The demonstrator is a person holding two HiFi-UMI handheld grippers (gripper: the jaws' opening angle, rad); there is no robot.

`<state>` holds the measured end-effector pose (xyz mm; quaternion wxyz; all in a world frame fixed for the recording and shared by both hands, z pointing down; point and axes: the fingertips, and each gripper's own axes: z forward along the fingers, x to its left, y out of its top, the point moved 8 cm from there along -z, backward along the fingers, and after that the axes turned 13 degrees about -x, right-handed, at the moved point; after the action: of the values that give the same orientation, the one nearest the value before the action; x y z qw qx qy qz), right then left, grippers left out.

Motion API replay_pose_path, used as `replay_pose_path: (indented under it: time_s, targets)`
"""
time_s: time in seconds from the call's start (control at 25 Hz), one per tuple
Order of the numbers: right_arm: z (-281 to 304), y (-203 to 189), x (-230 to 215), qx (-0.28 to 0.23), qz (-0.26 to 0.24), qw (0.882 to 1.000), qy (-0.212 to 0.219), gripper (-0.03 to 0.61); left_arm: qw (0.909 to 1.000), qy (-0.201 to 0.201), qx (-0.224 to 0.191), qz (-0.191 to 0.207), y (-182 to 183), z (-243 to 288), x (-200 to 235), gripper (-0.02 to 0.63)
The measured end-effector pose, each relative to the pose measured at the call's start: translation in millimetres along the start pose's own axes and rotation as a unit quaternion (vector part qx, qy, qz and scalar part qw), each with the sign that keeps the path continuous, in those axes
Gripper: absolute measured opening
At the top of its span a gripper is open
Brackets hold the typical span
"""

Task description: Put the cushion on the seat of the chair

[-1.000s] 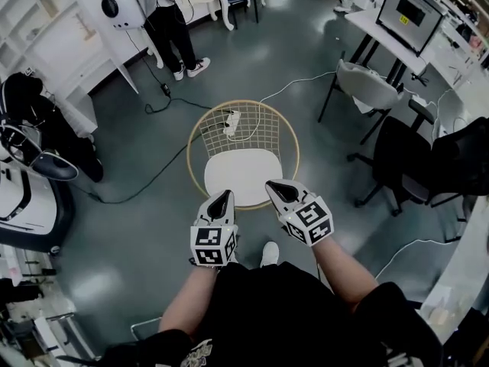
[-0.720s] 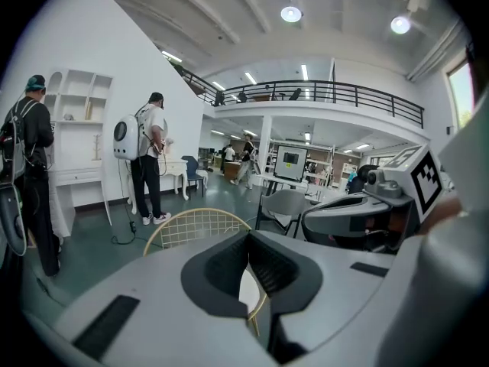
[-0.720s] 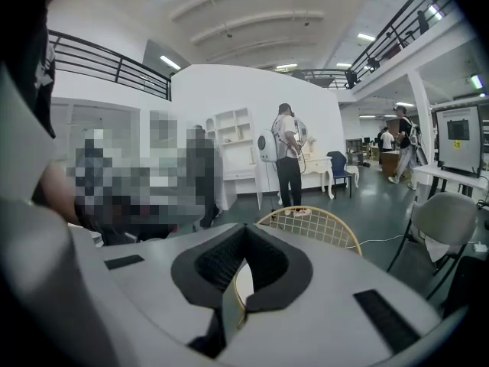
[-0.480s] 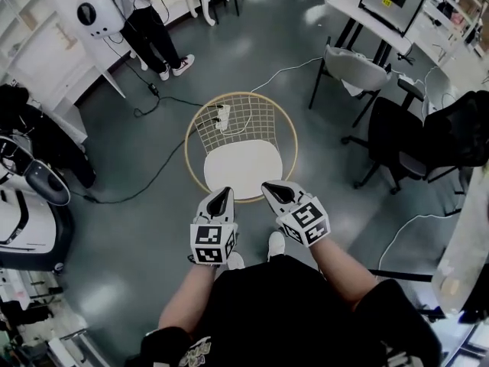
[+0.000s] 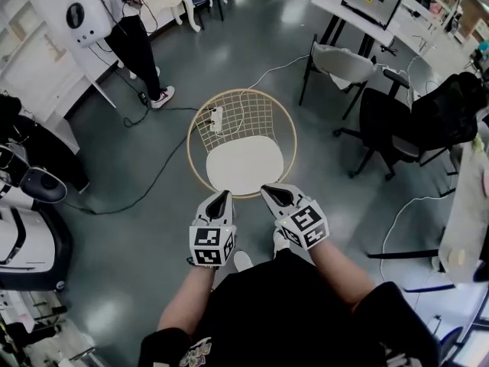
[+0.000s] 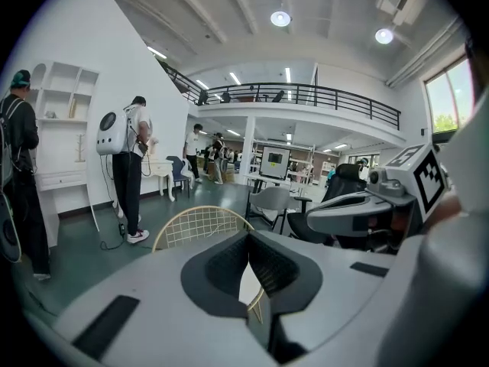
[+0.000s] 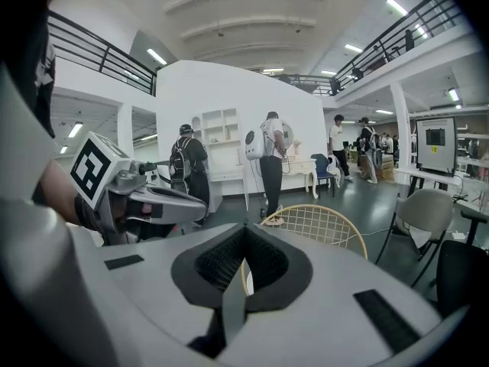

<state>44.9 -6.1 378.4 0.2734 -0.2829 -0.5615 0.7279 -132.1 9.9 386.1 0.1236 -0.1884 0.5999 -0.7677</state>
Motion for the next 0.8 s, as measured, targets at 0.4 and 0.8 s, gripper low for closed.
replay_pose_path:
  time_s: [0.4, 0.8]
  targets:
    - [-13, -7, 44, -0.01, 0.014, 0.999, -0.044, 0.011, 0.9994, -0.033, -0.008, 0.005, -7, -38, 6, 0.017]
    - [-20, -7, 75, -0.02, 0.008, 0.998, -0.051, 0.011, 0.9989, -0.042, -0.016, 0.012, -6, -64, 11, 0.017]
